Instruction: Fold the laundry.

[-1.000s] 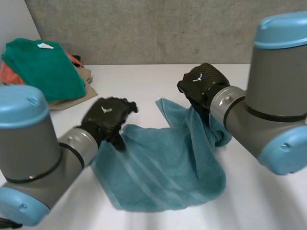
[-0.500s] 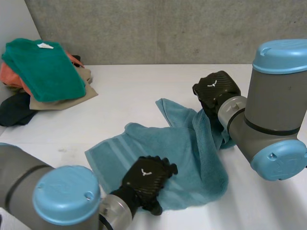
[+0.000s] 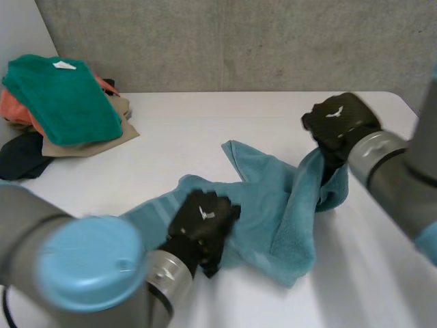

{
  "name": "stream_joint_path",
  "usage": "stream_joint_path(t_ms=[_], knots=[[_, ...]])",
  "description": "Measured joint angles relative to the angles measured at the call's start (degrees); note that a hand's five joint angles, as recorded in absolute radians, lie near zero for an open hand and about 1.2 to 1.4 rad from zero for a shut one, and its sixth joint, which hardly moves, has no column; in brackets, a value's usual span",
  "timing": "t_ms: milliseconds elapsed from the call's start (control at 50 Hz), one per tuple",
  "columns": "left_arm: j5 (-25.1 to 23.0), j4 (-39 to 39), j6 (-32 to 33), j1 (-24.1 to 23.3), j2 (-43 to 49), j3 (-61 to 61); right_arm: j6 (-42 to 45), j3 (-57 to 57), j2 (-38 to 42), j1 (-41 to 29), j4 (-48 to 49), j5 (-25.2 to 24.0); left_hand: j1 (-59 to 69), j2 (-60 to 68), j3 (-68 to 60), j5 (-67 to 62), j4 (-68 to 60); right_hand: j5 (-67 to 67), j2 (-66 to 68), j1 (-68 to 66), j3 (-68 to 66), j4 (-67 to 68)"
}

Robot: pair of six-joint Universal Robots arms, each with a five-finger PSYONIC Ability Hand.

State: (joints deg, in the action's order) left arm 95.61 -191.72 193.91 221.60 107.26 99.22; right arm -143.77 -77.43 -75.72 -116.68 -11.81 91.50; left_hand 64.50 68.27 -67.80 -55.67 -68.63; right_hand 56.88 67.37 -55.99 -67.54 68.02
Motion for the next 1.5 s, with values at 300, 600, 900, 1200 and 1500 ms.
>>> stream_joint_path(t_ms=[300, 600, 900, 1200, 1500], knots=[[-4.4, 8.1, -0.4, 12.0, -29.5, -4.1, 8.0, 12.0, -16.2, 6.4, -10.9, -6.6, 0.0, 0.2, -0.3, 0.0, 0.0, 0.0, 0.0, 0.0, 0.0, 0.0], [-10.9, 8.4, -0.9, 24.0, -11.7, -10.0, 9.4, 24.3, 0.9, 3.2, -16.0, -10.5, 0.0, 0.2, -0.3, 0.0, 0.0, 0.0, 0.0, 0.0, 0.0, 0.0], [-9.5, 9.2, -0.7, 29.7, 18.3, -25.3, 9.5, 40.0, 33.3, -10.5, -9.2, -0.1, -13.0, -14.3, 13.8, 12.0, 14.5, 0.0, 0.0, 0.0, 0.0, 0.0], [-9.0, 8.2, -1.0, 24.0, 12.5, -16.1, -2.8, 36.6, 34.0, -12.3, -8.1, 4.5, -49.1, -52.9, 52.4, 50.8, 53.5, 0.0, 0.0, 0.0, 0.0, 0.0], [-8.4, 1.7, 0.4, 13.9, 14.7, -14.2, -5.2, 26.3, 23.8, -10.8, -7.9, 3.2, -46.0, -49.7, 49.4, 46.9, 50.1, 0.0, 0.0, 0.0, 0.0, 0.0]])
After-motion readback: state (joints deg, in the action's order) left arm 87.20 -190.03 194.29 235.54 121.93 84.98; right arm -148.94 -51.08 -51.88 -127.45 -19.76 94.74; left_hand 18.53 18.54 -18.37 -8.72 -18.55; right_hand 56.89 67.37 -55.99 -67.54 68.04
